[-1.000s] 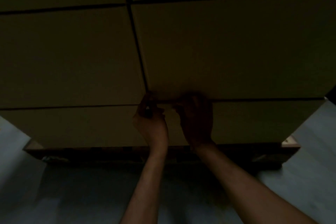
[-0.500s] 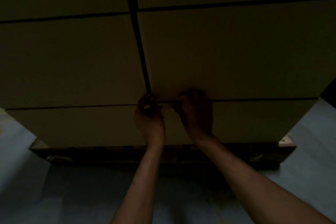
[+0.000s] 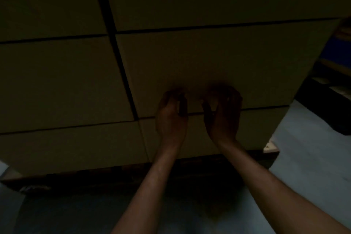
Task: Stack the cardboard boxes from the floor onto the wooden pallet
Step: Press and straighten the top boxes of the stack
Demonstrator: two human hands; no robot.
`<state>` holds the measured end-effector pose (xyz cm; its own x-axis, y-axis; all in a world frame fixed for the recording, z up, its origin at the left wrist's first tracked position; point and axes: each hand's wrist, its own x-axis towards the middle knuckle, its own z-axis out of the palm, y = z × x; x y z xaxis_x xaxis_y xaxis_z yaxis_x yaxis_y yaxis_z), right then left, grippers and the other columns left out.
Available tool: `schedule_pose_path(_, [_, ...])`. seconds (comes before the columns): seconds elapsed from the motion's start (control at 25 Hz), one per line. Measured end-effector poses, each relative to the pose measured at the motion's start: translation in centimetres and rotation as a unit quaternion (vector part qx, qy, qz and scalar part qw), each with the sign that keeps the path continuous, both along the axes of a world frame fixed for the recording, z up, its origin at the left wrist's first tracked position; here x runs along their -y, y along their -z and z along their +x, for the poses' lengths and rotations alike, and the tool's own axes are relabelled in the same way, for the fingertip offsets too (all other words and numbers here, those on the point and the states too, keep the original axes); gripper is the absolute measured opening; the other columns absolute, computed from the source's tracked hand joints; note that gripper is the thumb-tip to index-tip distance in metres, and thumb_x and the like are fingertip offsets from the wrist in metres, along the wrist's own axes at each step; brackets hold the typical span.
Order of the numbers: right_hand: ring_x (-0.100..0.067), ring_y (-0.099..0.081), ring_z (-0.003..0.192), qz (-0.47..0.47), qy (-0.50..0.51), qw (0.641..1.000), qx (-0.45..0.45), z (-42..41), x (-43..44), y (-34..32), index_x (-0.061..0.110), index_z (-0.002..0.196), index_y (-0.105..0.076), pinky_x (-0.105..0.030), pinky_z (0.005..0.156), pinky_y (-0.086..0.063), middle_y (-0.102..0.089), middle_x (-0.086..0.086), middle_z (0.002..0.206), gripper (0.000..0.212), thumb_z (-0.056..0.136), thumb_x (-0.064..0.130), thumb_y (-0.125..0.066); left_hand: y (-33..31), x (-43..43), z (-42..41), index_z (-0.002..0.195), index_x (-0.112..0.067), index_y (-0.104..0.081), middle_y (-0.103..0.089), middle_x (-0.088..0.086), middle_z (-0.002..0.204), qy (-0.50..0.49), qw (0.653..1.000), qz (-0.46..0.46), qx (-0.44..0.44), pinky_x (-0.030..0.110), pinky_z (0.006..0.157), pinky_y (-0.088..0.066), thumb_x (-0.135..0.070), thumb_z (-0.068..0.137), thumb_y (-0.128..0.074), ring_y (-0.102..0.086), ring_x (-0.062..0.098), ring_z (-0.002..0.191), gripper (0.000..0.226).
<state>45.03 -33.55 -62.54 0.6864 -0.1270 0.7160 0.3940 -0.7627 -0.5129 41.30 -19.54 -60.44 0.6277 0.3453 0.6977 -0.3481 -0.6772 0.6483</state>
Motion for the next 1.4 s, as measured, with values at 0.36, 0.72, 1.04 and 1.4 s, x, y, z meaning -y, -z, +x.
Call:
schedule_pose_path(0.36, [-0.036, -0.032, 0.146, 0.187, 0.115, 0.960, -0.173, 2.1, 13.8, 2.0, 0.006, 0.158, -0.027, -0.043, 0.118, -0.032, -0.030, -0.017, 0.160, 0.086, 0.091, 0.024, -0.077, 2.2, 14.0, 6.9, 0.151, -0.017, -0.049, -0.047, 0.007, 0.157, 0.133, 0.896, 0.423, 0.023, 0.045, 0.120, -0.026, 0.005, 0.082, -0.058, -0.036, 0.028, 0.143, 0.072])
schedule_pose_path(0.72, [-0.030, -0.042, 0.140, 0.204, 0.054, 0.953, -0.216, 4.4, 20.9, 3.7, 0.030, 0.161, -0.020, -0.054, 0.108, -0.045, -0.042, 0.001, 0.158, 0.118, 0.069, 0.040, -0.093, 2.6, 18.6, 8.9, 0.164, -0.012, -0.012, -0.013, 0.009, 0.171, -0.039, 0.757, 0.649, 0.063, 0.052, 0.124, -0.026, -0.014, 0.102, -0.043, -0.017, 0.030, 0.157, 0.070])
schedule_pose_path(1.04, [-0.020, -0.052, 0.126, 0.206, 0.055, 0.960, -0.178, 4.5, 22.3, 3.8, 0.026, 0.142, -0.044, -0.049, 0.099, -0.051, -0.054, 0.003, 0.139, 0.085, 0.072, 0.024, -0.092, 0.9, 14.9, 7.7, 0.165, -0.013, -0.001, -0.001, 0.008, 0.172, -0.114, 0.794, 0.594, 0.057, 0.056, 0.124, -0.012, -0.063, 0.083, -0.070, -0.013, 0.028, 0.158, 0.118])
schedule_pose_path(1.4, [-0.025, -0.039, 0.141, 0.198, 0.054, 0.968, -0.146, 2.6, 21.8, 1.5, 0.026, 0.159, -0.029, -0.038, 0.113, -0.036, -0.043, -0.001, 0.156, 0.096, 0.082, 0.027, -0.085, -0.2, 13.6, 6.9, 0.165, -0.016, -0.008, -0.002, 0.007, 0.173, -0.079, 0.828, 0.553, 0.048, 0.056, 0.126, -0.002, -0.058, 0.090, -0.068, -0.007, 0.028, 0.159, 0.105])
